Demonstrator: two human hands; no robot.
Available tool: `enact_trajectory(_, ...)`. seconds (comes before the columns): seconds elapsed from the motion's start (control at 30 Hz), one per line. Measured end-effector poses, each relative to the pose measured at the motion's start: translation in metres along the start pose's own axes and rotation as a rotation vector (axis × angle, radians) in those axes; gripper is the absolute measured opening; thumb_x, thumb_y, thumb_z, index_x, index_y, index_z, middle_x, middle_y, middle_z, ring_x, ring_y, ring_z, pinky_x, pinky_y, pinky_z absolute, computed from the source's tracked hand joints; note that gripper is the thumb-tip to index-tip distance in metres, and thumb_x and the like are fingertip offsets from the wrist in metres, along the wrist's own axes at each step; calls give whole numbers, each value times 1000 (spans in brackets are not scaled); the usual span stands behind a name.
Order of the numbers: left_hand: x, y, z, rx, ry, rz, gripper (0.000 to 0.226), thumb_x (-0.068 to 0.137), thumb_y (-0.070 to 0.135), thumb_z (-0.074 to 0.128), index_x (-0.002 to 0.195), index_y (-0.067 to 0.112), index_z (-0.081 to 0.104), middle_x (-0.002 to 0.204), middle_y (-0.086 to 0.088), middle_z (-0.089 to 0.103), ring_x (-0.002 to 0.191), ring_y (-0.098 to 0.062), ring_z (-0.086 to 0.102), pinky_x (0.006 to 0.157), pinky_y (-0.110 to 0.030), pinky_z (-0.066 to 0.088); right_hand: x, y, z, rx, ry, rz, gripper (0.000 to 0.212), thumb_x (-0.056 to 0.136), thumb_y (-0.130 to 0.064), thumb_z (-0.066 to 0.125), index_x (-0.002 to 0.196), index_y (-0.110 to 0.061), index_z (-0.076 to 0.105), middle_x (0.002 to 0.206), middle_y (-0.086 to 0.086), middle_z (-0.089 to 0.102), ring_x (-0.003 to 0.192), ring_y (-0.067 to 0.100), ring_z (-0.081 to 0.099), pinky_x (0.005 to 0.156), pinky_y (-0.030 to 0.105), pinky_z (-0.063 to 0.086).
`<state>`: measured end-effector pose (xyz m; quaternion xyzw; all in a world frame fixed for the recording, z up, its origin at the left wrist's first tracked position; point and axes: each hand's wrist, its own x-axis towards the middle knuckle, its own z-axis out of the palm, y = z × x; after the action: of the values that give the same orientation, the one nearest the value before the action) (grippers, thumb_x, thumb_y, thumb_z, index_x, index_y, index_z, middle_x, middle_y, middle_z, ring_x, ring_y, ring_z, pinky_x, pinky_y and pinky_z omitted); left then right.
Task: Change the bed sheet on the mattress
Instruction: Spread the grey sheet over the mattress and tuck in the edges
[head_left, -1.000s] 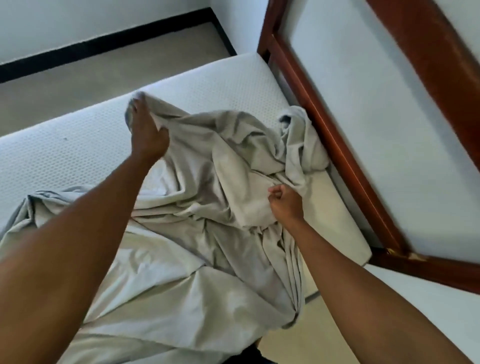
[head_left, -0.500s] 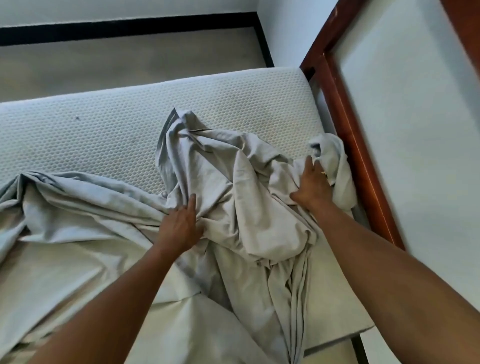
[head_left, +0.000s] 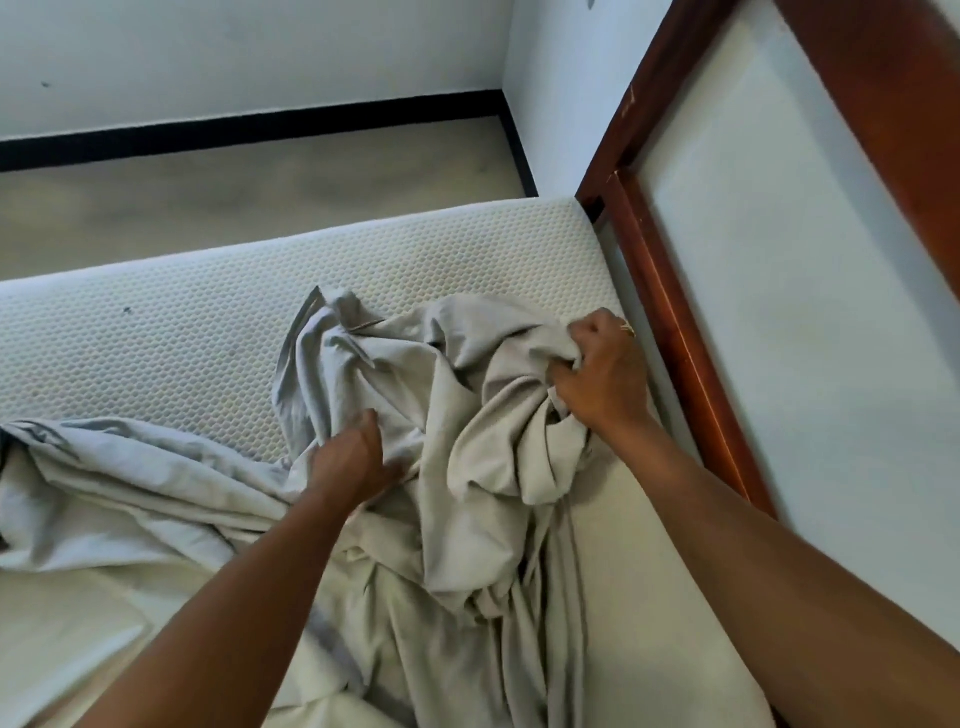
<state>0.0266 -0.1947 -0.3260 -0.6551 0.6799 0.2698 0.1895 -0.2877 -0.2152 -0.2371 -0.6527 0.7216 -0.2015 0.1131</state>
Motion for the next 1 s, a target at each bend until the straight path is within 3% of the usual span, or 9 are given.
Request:
enact_trajectory(0.17,17,9,-11,106,9,98,41,92,31,59,130,15,55,124,-14,63,111,-33,64,88,-37,52,8,22,13,-609,-1037,102,48,80,-51,71,116,-22,62,123,6,64,109,26,64,85,36,49)
enact_trajectory(0.27,31,8,-41,-47,50,65,35,94,24,54,123,5,61,119,-18,64,109,-35,64,82,-34,45,30,15,11,-561,-1349,455,109,61,-76,78,146,-14,47,143,13,55,125,32,58,104,41,47)
enact_trajectory(0.37,48,11,-94,-406,266,-2,28,93,17,52,100,-9,60,98,-25,67,94,-36,66,76,-39,44,46,8,23,-640,-1117,244,115,66,-89,60,153,-17,39,152,10,49,138,31,48,109,42,39)
enact_trajectory(0.53,73,10,-178,-774,622,-102,20,98,22,38,115,12,40,98,-19,62,92,-38,60,79,-44,45,81,-5,45,-272,-924,215,42,96,-25,54,132,-4,58,138,19,59,123,34,58,103,40,48)
enact_trajectory(0.7,74,-8,-213,-782,846,-90,26,104,23,37,125,9,40,110,-13,54,99,-26,54,79,-30,34,160,-62,-9,424,199,425,39,85,0,43,120,-2,60,120,14,63,114,33,58,76,13,38)
enact_trajectory(0.8,84,-25,-204,-846,862,-61,55,104,31,42,154,16,23,155,-10,39,140,-25,39,108,-33,30,174,-80,-20,629,113,279,73,94,-1,53,159,-19,25,145,-4,44,117,3,56,82,-4,33)
enact_trajectory(0.87,88,-31,-183,-930,818,-45,73,101,35,45,161,19,7,166,-9,19,152,-26,20,121,-32,17,167,-73,-11,561,-24,208,91,96,-29,63,163,-33,1,166,-2,25,141,11,41,109,20,37)
enact_trajectory(0.93,83,-27,-151,-867,782,-66,81,95,34,50,162,15,7,165,-16,22,148,-36,27,122,-43,22,141,-54,8,481,-78,201,98,92,-47,68,162,-34,2,169,0,19,151,18,29,119,34,30)
enact_trajectory(1.0,61,-9,-112,-747,760,-48,76,88,17,55,157,10,25,151,-18,45,133,-37,45,114,-43,34,98,-31,30,347,-55,210,93,90,-40,71,162,-20,16,165,6,30,149,21,32,120,35,30)
